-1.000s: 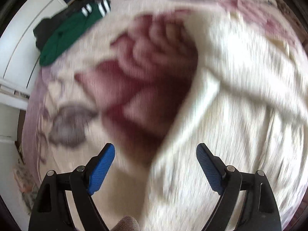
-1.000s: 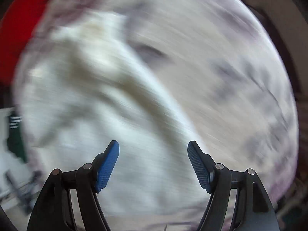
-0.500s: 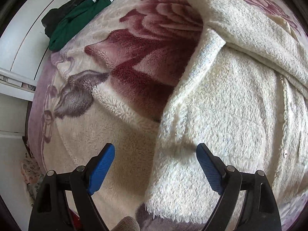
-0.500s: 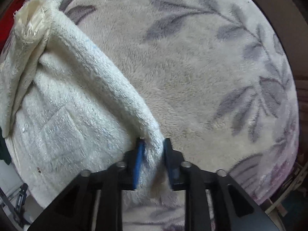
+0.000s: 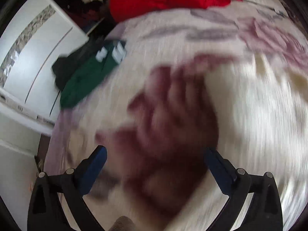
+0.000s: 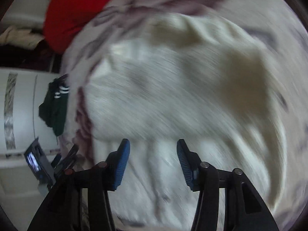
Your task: Fold large clothes
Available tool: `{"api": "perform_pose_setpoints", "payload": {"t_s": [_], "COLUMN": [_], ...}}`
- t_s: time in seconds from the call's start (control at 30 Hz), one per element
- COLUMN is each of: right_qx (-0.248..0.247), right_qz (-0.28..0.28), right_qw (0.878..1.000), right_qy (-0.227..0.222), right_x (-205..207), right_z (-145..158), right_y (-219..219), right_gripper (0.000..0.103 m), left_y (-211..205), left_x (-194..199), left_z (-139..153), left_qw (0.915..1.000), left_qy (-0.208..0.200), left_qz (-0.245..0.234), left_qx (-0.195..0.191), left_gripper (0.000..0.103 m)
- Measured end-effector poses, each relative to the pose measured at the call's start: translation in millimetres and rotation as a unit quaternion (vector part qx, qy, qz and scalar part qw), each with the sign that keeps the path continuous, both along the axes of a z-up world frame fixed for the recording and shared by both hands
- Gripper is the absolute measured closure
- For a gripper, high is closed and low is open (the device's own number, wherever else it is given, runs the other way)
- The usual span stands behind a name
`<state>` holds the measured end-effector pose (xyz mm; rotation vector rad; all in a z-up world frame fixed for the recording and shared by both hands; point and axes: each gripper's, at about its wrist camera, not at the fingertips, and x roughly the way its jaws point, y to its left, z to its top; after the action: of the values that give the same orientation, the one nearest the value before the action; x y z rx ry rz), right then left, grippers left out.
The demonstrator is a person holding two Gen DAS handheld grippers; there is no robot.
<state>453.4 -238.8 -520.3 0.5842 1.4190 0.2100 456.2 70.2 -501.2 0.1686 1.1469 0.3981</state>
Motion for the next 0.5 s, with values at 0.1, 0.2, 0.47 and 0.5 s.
{"api": "perform_pose_setpoints", "payload": {"t_s": [0.1, 0.2, 0.47, 0.5], "right_qx": [-0.031, -0.07, -0.102, -0.116], "right_qz": [0.058, 0.108, 0.179, 0.186], "right_qw": [0.998, 0.991, 0.979, 0.976], "right_qy": [-0.023, -0.025, 0.014, 0.003], "right_x": [72, 143, 208, 206], "right_z": [-11, -32, -108, -105], "right_y": [50, 82, 121, 126], "right_gripper": [0.049, 0.049, 0.097, 0.097], "left_y": [-11, -18, -28, -30], "left_x": [65, 111, 152, 155], "left_z": [-9, -25, -56, -56], "left_qw": [0.9987, 0.9951, 0.9911, 0.9915], "left_qy": [-0.013, -0.01, 0.008, 0.009], "left_qz": [-0.038, -0.077, -0.115, -0.113], "left_qx": [0.032, 0.061, 0.067, 0.065], "left_gripper": [0.0, 0.0, 0.0, 0.0]}}
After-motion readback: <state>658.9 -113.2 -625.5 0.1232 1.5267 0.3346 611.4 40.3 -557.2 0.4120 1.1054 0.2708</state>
